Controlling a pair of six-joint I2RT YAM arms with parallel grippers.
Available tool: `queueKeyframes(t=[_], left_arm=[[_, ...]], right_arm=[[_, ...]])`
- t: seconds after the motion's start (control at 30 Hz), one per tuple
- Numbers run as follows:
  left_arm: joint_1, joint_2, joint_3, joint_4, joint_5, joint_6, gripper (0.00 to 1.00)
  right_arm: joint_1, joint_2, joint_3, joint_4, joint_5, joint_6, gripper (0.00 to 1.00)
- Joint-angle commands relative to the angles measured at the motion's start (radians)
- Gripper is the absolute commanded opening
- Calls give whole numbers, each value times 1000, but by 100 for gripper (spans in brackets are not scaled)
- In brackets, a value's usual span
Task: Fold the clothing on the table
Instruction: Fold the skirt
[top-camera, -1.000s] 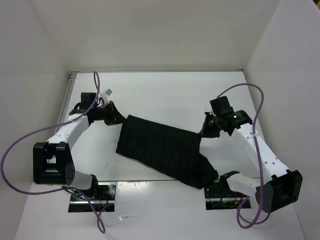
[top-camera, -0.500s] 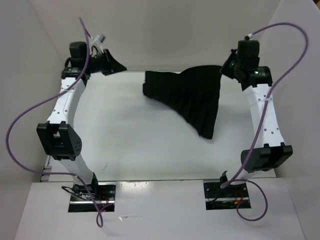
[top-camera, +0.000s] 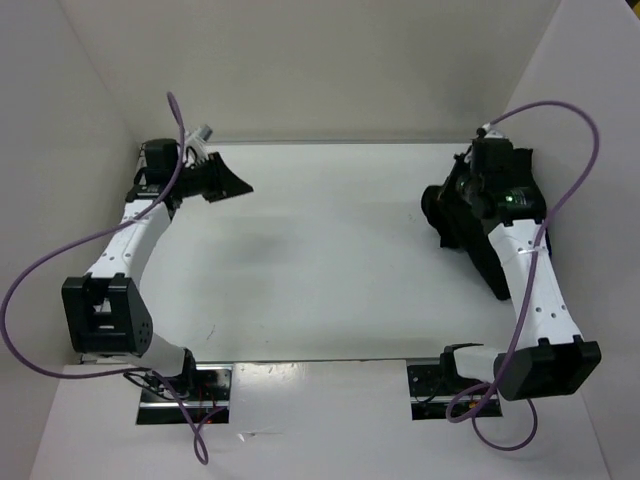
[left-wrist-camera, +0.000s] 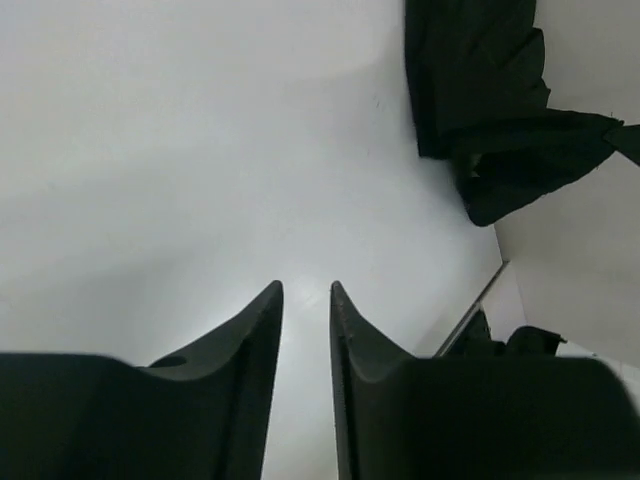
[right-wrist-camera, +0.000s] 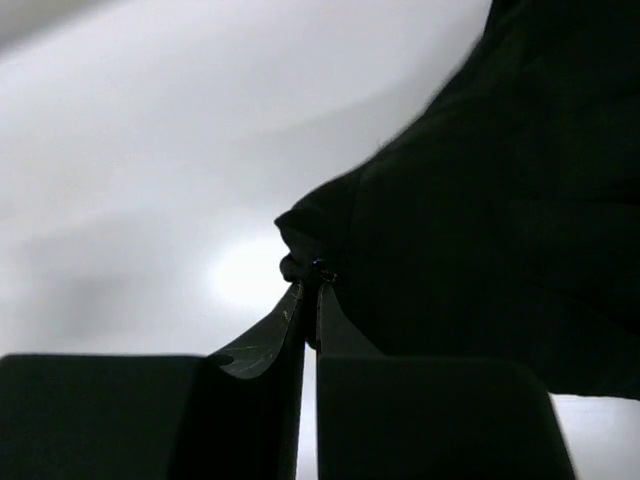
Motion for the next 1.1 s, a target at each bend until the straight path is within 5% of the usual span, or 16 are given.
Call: queueKeyframes(t=[0.0,0.1,0.57,0.83,1.07], left_arm=[[-46,6,-68,28,38,54,34],[-56,-6,-93,64,48,54,44],[-17,-61,-125,44,16,63,45],[-17,-71,-145,44,7,72,46],[-17,-23,-145,44,54,82,46]], right_arm=[[10,-41,-76,3,-85,7,0],[26,-32,-76,3,-160,16,0],[300,42,148,-7,-421,56,0],[165,-3,-34,-53,-259,117,0],[79,180,-120,-43,21,137,0]])
